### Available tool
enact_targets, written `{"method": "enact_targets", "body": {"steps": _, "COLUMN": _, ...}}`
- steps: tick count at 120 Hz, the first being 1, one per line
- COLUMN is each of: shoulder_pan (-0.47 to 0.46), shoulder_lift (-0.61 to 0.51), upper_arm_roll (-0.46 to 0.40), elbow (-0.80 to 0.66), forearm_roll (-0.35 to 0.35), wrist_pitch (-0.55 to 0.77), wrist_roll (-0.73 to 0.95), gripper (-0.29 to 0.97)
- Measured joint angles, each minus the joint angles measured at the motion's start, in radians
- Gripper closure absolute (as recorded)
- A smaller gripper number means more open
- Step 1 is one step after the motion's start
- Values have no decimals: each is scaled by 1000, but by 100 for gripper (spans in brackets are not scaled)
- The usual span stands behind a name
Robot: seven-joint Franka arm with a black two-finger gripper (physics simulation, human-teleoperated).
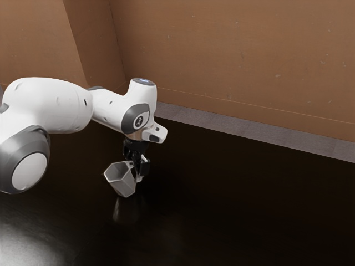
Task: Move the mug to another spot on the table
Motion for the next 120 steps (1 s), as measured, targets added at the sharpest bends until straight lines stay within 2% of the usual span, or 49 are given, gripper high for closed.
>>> {"method": "enact_targets", "body": {"steps": 32, "shoulder_pan": -5, "shoulder_lift": 0, "upper_arm_roll": 0, "elbow": 1, "forearm_roll": -3, "wrist_pitch": 5, "wrist_roll": -6, "gripper": 6}}
{"method": "enact_targets", "body": {"steps": 54, "shoulder_pan": -7, "shoulder_lift": -3, "upper_arm_roll": 1, "elbow": 10, "forearm_roll": -2, "wrist_pitch": 7, "wrist_roll": -8, "gripper": 3}}
{"method": "enact_targets", "body": {"steps": 85, "shoulder_pan": -43, "shoulder_lift": -26, "upper_arm_roll": 3, "elbow": 108, "forearm_roll": 0, "wrist_pitch": 4, "wrist_roll": -8, "gripper": 1}}
{"method": "enact_targets", "body": {"steps": 103, "shoulder_pan": -110, "shoulder_lift": -194, "upper_arm_roll": 0, "elbow": 114, "forearm_roll": 3, "wrist_pitch": -20, "wrist_roll": -15, "gripper": 1}}
{"method": "enact_targets", "body": {"steps": 120, "shoulder_pan": -112, "shoulder_lift": -407, "upper_arm_roll": -27, "elbow": 112, "forearm_roll": -3, "wrist_pitch": -161, "wrist_roll": -60, "gripper": 0}}
